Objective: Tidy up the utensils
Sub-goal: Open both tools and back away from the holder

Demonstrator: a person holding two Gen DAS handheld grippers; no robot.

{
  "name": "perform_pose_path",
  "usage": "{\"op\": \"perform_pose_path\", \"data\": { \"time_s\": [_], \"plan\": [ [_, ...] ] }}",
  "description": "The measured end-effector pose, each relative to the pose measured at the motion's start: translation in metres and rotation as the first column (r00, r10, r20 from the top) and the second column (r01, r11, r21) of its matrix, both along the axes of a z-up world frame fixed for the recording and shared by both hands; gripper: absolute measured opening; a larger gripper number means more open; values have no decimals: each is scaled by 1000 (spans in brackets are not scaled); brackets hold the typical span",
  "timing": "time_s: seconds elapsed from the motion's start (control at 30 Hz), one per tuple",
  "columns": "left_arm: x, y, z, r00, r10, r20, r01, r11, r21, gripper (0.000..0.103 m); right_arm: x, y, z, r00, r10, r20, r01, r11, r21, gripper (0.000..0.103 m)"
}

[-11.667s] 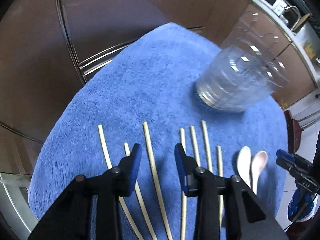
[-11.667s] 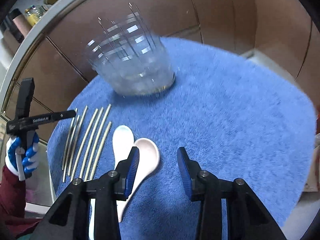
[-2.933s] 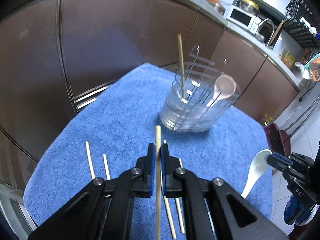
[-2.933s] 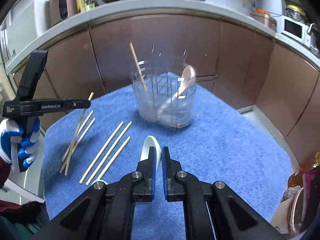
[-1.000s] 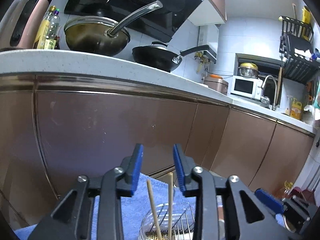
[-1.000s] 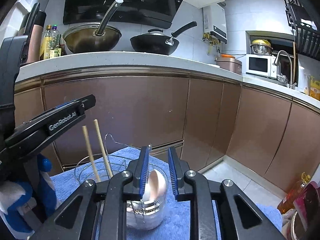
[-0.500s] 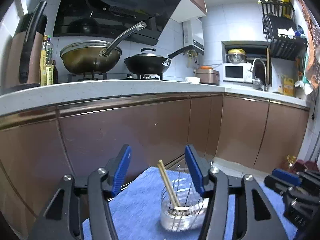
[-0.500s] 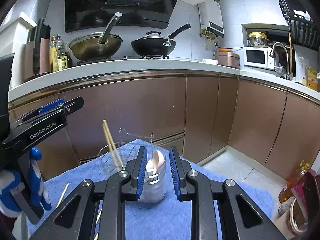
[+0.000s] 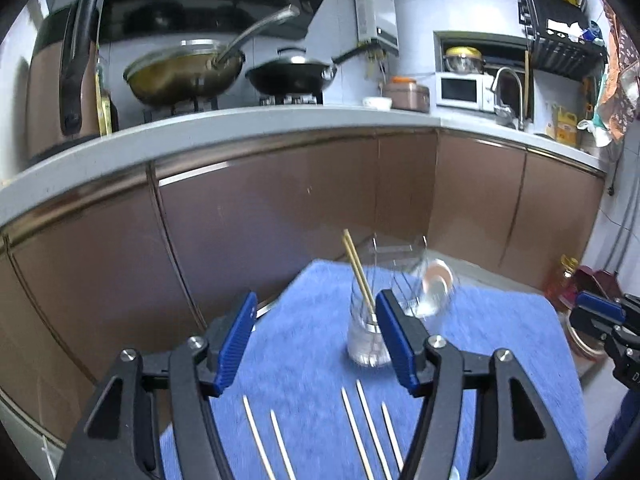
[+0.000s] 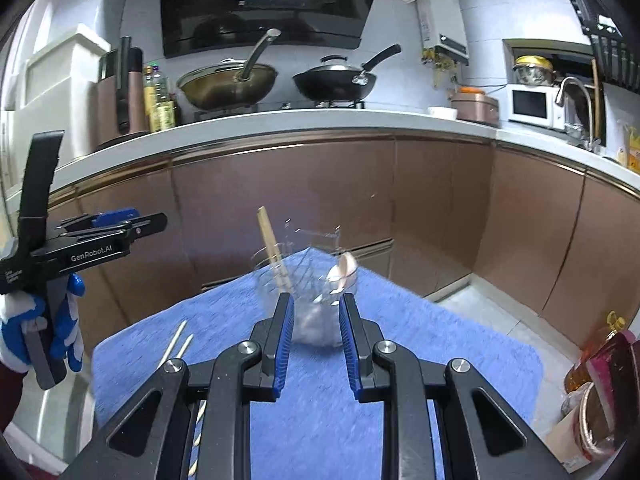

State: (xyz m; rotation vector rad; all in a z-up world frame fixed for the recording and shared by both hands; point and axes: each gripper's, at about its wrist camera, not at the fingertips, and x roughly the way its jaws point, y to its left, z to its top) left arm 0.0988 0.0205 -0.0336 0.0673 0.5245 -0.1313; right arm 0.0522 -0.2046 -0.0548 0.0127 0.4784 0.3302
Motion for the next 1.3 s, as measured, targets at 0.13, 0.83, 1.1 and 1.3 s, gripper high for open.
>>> {"op": "perform_pose_path", "data": {
  "time_s": [0.13, 0.83, 1.1, 1.3],
  "plan": [
    [-14, 10, -9, 996, -21, -92, 18, 999, -34, 60, -14, 3, -9, 997, 62, -51, -61, 998, 27, 22],
    [-65, 3, -64, 957, -86, -277, 81, 996, -28, 59, -76, -9, -57, 960, 132, -247, -97, 984, 148, 22],
    [-73, 10, -76, 939, -112, -326, 99, 993, -57, 59, -96, -10, -61, 962, 105, -253, -79, 990, 113, 22],
    [-72, 12, -81, 933, -119, -340, 101, 992, -70, 59, -105, -15, -56, 965, 90, -245, -68, 993, 97, 22]
  ]
}}
